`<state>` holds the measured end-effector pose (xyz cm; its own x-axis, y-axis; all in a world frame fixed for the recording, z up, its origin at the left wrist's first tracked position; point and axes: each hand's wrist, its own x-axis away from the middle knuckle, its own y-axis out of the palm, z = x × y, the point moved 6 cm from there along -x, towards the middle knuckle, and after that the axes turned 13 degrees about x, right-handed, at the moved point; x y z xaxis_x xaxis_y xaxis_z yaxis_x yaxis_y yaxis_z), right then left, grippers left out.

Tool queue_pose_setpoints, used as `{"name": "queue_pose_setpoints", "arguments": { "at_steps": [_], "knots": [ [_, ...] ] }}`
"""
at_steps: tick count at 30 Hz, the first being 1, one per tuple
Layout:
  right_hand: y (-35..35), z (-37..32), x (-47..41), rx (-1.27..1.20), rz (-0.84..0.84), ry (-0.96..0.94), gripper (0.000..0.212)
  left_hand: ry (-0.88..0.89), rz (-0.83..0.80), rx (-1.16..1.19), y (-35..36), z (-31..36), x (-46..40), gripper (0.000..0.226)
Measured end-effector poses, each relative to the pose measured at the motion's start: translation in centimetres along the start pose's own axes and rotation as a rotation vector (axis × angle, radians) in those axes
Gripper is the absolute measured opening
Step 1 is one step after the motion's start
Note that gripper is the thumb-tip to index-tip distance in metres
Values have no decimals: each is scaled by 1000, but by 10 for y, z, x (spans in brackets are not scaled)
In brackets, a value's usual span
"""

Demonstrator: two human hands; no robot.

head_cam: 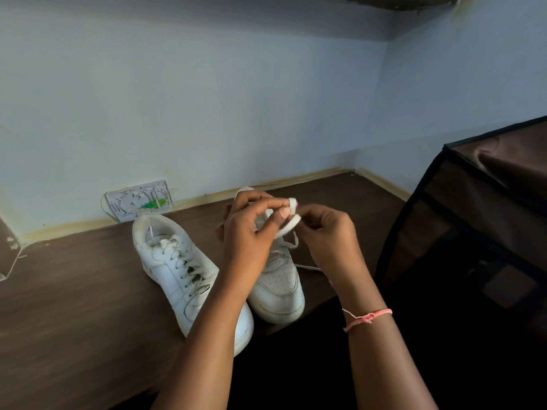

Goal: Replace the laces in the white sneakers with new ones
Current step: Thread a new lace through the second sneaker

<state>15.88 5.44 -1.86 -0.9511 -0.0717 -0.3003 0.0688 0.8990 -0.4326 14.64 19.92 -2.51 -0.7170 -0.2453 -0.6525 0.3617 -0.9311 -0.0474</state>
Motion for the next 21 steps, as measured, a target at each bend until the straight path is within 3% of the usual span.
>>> {"name": "queue_pose_setpoints", "arguments": {
  "at_steps": [2, 4, 6, 8, 11, 14, 16, 21],
  "knots": [
    [-9, -1, -2, -139, 112, 38, 12, -138, -31, -93, -8, -18, 0, 24],
    [-17, -3, -3, -463, 153, 98, 7, -228, -168, -192, -8, -32, 3, 34],
    [-25, -10, -2, -645, 156, 86, 10, -284, -310, -287, 2, -39, 11, 29],
    [-31, -11, -3, -690, 162, 76, 12, -252, -286, -342, 8, -40, 14, 18],
    [-29, 0, -5, -503, 127, 137, 17, -111, -98, -251, 1, -29, 6, 15],
    [-6, 6, -2, -190, -134, 111, 33, -15, -12, -20, -2, -7, -2, 17],
    [11, 5, 3, -144, -254, 68, 28, 24, -25, 47, 1, 9, -3, 20],
    [8, 12, -4, -71, 26, 98, 13, 7, 0, 45, -8, 7, -4, 14]
  ]
}}
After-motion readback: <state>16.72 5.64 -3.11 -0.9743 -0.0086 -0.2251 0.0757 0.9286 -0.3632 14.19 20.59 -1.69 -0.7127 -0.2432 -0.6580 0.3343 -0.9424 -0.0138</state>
